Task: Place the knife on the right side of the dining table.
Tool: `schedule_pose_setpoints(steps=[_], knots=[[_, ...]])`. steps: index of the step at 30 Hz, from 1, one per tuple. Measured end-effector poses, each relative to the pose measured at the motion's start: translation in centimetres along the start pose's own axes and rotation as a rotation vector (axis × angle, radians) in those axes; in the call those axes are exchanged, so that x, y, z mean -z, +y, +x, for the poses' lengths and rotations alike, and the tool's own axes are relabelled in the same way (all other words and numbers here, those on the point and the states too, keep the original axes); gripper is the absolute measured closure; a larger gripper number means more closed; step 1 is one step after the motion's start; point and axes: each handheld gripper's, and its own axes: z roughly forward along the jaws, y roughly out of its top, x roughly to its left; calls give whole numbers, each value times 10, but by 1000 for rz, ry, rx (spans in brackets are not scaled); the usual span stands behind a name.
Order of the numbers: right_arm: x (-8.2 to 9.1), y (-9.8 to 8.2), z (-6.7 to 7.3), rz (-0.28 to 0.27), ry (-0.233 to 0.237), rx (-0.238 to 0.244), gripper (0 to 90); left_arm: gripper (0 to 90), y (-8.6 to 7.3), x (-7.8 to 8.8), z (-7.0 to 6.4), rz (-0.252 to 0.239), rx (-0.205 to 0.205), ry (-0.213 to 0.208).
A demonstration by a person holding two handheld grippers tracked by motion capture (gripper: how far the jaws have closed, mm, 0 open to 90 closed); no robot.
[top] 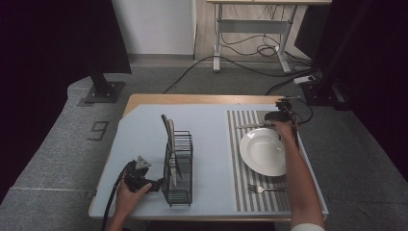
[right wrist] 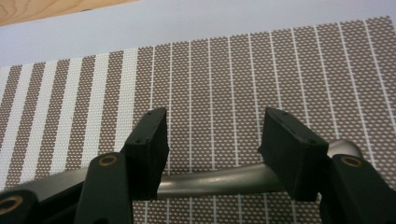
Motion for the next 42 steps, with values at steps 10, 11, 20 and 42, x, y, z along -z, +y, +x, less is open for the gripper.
schedule_pose_setpoints(steps=[10, 11, 20, 42], knots=[[1, -2, -3, -10, 18, -25, 391, 0, 0, 0, 0, 0, 0, 0], [2, -2, -4, -9, 23, -31, 385, 0, 0, 0, 0, 0, 0, 0], [19, 2, -7, -98, 72, -59, 375, 0, 0, 0, 0, 0, 0, -1], [80, -53, 13, -191, 210, 122, 386, 0, 0, 0, 0, 0, 0, -1]])
